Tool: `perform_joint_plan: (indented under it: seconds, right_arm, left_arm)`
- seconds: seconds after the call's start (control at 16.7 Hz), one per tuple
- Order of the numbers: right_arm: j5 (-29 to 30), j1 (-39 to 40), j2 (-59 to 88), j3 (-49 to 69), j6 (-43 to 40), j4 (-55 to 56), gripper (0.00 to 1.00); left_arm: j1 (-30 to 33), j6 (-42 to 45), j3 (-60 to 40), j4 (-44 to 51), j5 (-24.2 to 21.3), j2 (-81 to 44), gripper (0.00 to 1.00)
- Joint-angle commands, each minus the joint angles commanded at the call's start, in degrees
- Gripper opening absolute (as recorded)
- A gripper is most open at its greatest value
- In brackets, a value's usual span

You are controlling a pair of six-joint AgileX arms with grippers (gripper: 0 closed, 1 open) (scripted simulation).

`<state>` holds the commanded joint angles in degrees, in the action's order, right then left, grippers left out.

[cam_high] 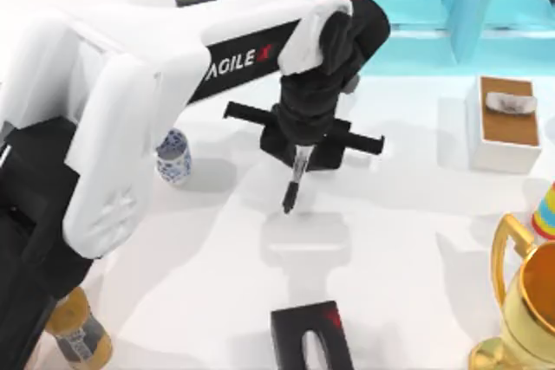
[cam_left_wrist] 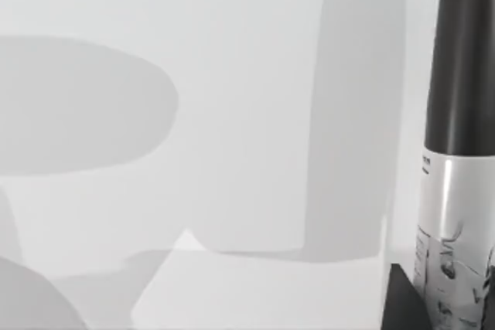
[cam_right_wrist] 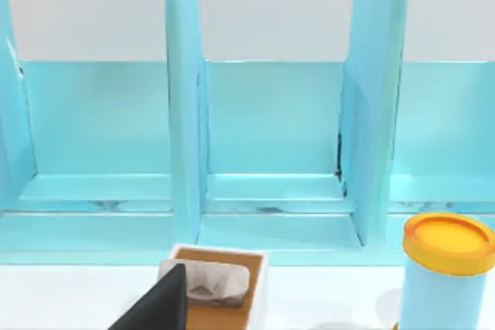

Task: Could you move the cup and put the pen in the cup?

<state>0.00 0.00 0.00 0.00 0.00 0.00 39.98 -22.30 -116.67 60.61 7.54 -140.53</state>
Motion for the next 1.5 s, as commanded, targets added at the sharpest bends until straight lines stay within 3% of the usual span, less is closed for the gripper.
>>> perform_joint_plan:
  seconds: [0.54,0.96,1.2,1.5]
  right_arm:
    - [0.0,0.0,0.0,0.0,0.0,0.0,1.0]
    - [0.0,0.0,0.0,0.0,0.0,0.0,1.0]
    - [0.0,0.0,0.0,0.0,0.0,0.0,1.0]
    - [0.0,0.0,0.0,0.0,0.0,0.0,1.0]
  left_arm:
    - [7.15,-7.47,13.21,7.24,0.63,19.5,0.0]
    - [7.19,-7.6,14.13,6.98,0.72,20.37,0.0]
    - [6.21,-5.85,19.65,-1.06,1.9,22.5,0.0]
    - [3.7,-0.95,33.76,-22.75,4.46,28.32,0.0]
